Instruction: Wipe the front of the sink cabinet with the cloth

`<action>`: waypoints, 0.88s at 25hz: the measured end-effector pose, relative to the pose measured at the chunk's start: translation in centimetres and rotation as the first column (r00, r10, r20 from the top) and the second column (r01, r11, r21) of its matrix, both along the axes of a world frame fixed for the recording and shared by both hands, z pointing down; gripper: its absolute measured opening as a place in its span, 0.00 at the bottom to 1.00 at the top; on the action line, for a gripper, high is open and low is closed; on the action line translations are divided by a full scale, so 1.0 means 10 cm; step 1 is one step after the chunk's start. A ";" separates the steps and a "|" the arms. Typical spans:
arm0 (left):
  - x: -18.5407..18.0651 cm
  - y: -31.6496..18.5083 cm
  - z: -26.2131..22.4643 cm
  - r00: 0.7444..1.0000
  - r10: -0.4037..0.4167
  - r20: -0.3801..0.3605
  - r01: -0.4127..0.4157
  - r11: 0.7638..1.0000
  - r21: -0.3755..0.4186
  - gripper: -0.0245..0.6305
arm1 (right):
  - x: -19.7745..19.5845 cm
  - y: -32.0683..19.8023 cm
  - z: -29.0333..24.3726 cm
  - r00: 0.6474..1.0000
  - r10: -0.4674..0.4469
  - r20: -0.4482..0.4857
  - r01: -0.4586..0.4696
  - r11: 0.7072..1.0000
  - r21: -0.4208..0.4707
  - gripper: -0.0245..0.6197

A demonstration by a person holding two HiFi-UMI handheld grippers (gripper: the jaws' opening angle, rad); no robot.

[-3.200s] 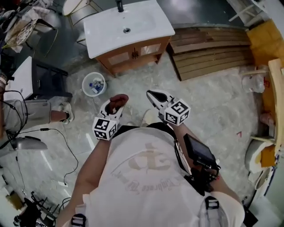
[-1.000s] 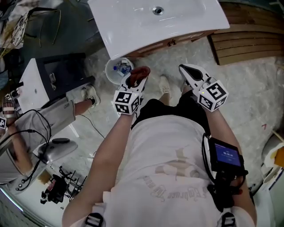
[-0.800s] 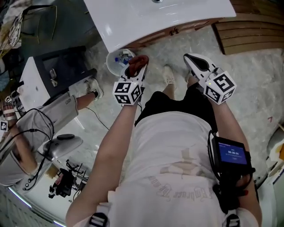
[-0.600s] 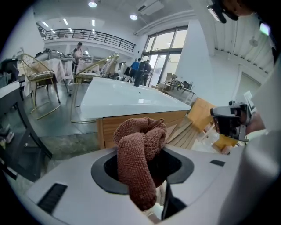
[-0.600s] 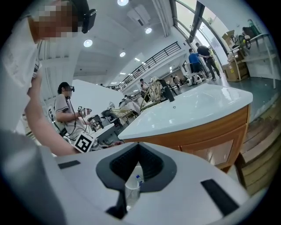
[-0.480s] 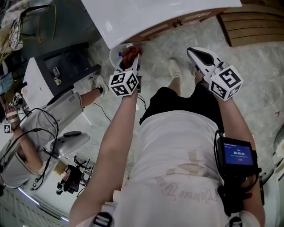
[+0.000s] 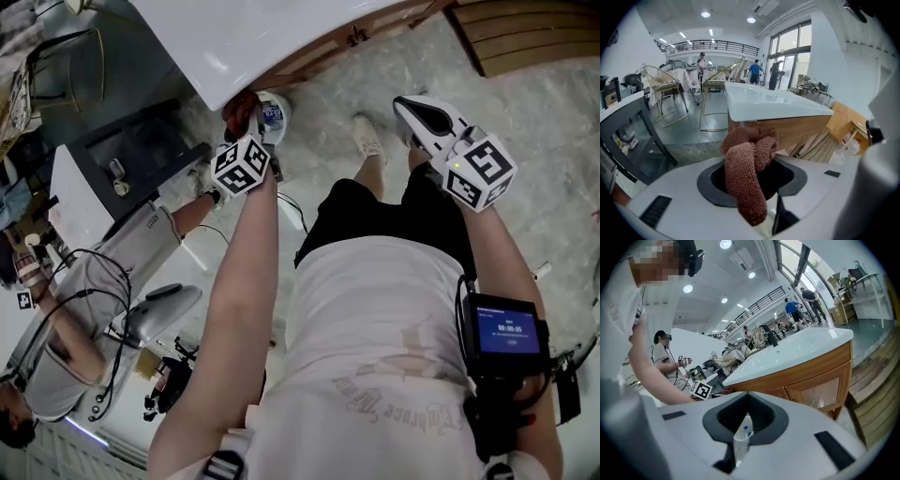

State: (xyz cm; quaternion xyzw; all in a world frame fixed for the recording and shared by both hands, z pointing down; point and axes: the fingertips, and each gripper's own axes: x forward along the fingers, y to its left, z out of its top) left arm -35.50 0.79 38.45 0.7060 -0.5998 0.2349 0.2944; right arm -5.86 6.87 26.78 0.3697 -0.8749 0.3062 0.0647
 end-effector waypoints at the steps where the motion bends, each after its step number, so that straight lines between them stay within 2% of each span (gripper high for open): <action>1: 0.01 -0.02 0.01 1.000 0.002 0.002 -0.002 1.000 -0.001 0.31 | 0.02 0.01 0.01 1.000 0.007 -0.001 -0.007 1.000 -0.003 0.06; 8: 0.14 -0.08 0.08 0.999 0.036 -0.004 -0.036 0.999 -0.021 0.31 | 0.10 0.02 0.03 0.999 0.042 0.011 -0.042 0.999 0.002 0.06; 16: 0.50 -0.17 0.02 0.994 0.103 -0.026 -0.103 0.995 -0.006 0.31 | 0.13 0.05 0.05 0.999 0.051 0.015 -0.051 0.999 -0.003 0.06; 22: 0.80 -0.25 0.01 0.979 0.202 -0.030 -0.203 0.979 -0.017 0.31 | 0.19 0.00 0.04 0.997 0.070 0.017 -0.070 0.998 -0.002 0.06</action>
